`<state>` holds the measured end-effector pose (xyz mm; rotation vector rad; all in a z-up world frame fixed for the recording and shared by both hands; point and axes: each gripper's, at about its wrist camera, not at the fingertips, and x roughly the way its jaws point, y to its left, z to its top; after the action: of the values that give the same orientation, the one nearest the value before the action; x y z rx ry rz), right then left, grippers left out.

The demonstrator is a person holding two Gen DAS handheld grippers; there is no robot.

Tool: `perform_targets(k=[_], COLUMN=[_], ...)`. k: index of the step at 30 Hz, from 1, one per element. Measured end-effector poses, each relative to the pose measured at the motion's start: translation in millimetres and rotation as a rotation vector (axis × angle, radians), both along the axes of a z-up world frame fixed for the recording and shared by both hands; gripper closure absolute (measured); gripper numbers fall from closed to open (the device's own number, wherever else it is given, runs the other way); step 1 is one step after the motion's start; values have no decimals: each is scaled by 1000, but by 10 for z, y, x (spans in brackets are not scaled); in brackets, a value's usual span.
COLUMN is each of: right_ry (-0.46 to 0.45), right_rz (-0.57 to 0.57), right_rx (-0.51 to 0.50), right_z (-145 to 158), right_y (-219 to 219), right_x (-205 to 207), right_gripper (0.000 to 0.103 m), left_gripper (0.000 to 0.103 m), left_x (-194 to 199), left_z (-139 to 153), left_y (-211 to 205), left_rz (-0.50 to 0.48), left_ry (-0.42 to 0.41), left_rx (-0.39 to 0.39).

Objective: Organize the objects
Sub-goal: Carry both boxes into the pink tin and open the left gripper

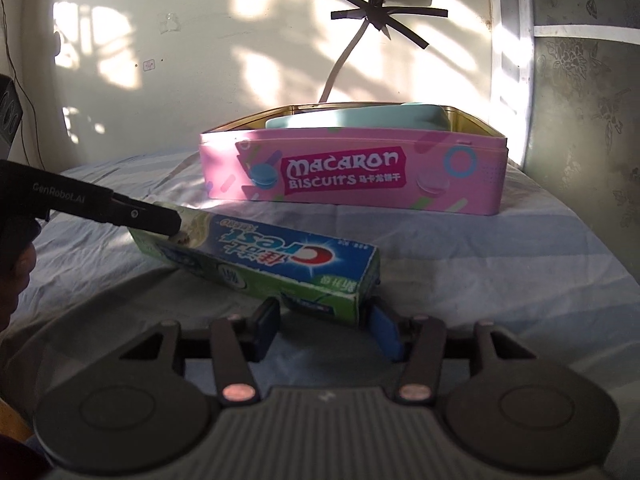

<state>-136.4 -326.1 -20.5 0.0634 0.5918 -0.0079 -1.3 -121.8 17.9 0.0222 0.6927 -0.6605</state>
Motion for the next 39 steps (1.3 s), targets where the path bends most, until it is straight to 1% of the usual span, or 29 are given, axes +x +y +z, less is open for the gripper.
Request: perform_targets(k=[1,4,9,12,13,14,15,16,18,19,21,25,29,33,36,39], right_ry=[-3,-11,-10,-11,-12,-14,-22,-29,-47,-57,-79,-173,-238,-284,-314,-314], right_rz=[4,18,33,36,36,35,28,17,-2,-3,-13,-24,-42,-59,-70,-78], right_rx=[-4,-21,-53,-61,-65,-70,-80,-95,-107,-99,-96,-149,-174,-163,-174,-154], right_z=[1,3,-26,-36,-43,-48,-53,-56,-56,-54,-43,87,276,470,605,672], right_y=[9,51,104,111,114,126,140,155,153,130,118,170,142,-3,-162,-362], right_x=[3,28,97,140,159,173,186,195,187,173,123,-1,45,270,574,955], right_gripper=[46,38,30,27,26,27,29,35,40,41,41,44,44,44,43,43], left_gripper=[28,24,17,18,22,28,30,30,32,36,40,40,40,39,38,38], left_x=[-20,-48,-24,-26,-28,-28,-41,-62,-70,-63,-45,-58,-11,210,473,792], left_z=[7,23,-2,-27,-42,-57,-60,-54,-39,-23,30,220,475,692,825,892], left_y=[9,53,92,74,57,47,26,-3,-15,1,34,30,-53,-229,-404,-616], left_rz=[11,43,70,55,33,2,-4,-3,-12,-11,-12,-6,-10,-8,12,46], left_ry=[-10,-32,-22,-18,-8,9,12,-4,-19,-15,-7,-49,-124,-176,-202,-227], left_rx=[13,40,42,21,-1,-31,-41,-29,-18,-26,-52,-82,-93,-91,-100,-97])
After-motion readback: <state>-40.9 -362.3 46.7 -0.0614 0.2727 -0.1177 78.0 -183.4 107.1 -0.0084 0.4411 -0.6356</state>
